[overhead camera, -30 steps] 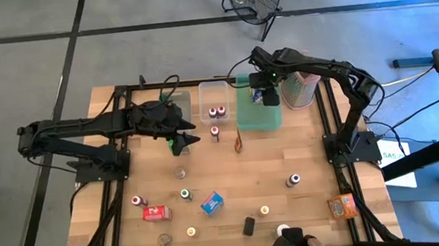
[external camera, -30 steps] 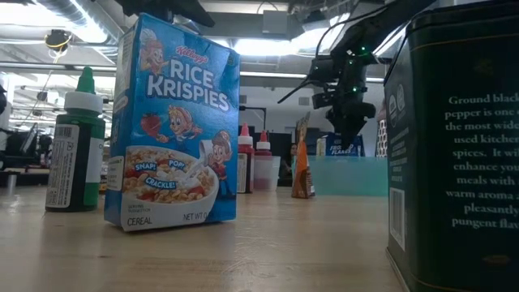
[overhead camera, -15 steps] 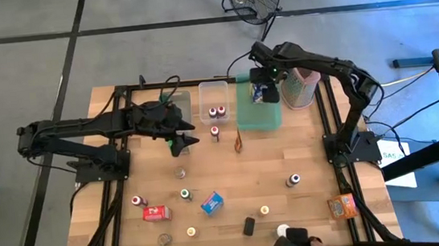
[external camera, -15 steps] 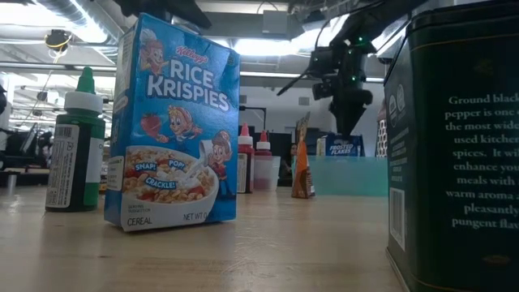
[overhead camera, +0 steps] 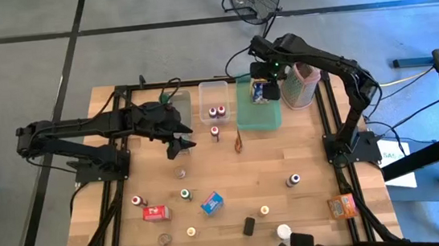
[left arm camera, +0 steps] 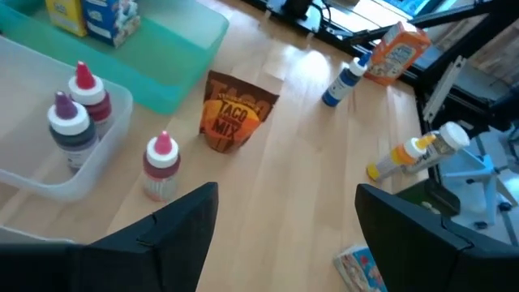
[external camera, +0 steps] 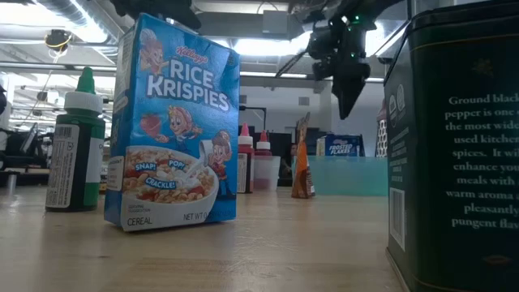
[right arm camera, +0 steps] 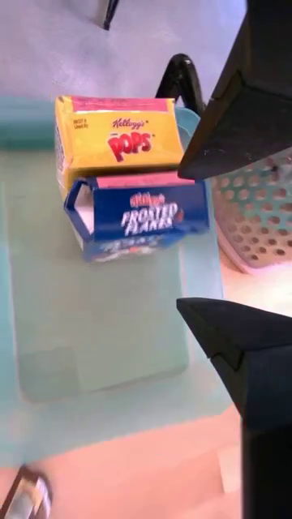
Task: Pick & Place Kitchen Items
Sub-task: Put the white seasoning bottle into the gray bin
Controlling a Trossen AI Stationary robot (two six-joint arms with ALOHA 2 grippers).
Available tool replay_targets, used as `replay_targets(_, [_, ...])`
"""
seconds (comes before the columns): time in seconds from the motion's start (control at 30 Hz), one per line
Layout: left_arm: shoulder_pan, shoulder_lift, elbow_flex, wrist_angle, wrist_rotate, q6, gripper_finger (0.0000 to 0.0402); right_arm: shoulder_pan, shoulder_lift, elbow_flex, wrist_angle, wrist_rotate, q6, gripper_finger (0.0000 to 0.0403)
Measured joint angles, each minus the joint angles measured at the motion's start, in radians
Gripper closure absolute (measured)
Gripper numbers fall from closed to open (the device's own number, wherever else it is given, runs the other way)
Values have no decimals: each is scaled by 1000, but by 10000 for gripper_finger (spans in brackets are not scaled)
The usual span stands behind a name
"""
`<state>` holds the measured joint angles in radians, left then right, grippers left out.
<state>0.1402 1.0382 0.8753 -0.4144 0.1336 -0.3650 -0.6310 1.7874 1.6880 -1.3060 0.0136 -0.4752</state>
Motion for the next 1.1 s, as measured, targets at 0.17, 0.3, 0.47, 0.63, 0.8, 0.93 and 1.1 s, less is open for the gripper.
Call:
replay_targets(0.17, [0,-10,0,-9,30,13,114,42,0,78,-90,-23,75,149])
replay_targets(0.3, [0,-31,0,-19,35,40,116,78,0,146,-142,-103,146,149])
replay_targets(0.47, [0,-69,0,-74,25,105,114,134,0,219,-204,-213,268,149])
replay_targets(0.63, [-14,-148,0,-140,22,213,116,219,-4,236,-221,-388,364,149])
replay_targets(0.8, [-56,-237,0,-198,22,281,114,347,-6,236,-202,-446,459,149])
replay_targets(0.93, [-91,-286,0,-218,34,200,116,457,-7,236,-143,-448,538,149])
replay_targets(1.1, [-115,-313,0,-219,44,49,114,565,-6,236,-43,-445,650,149])
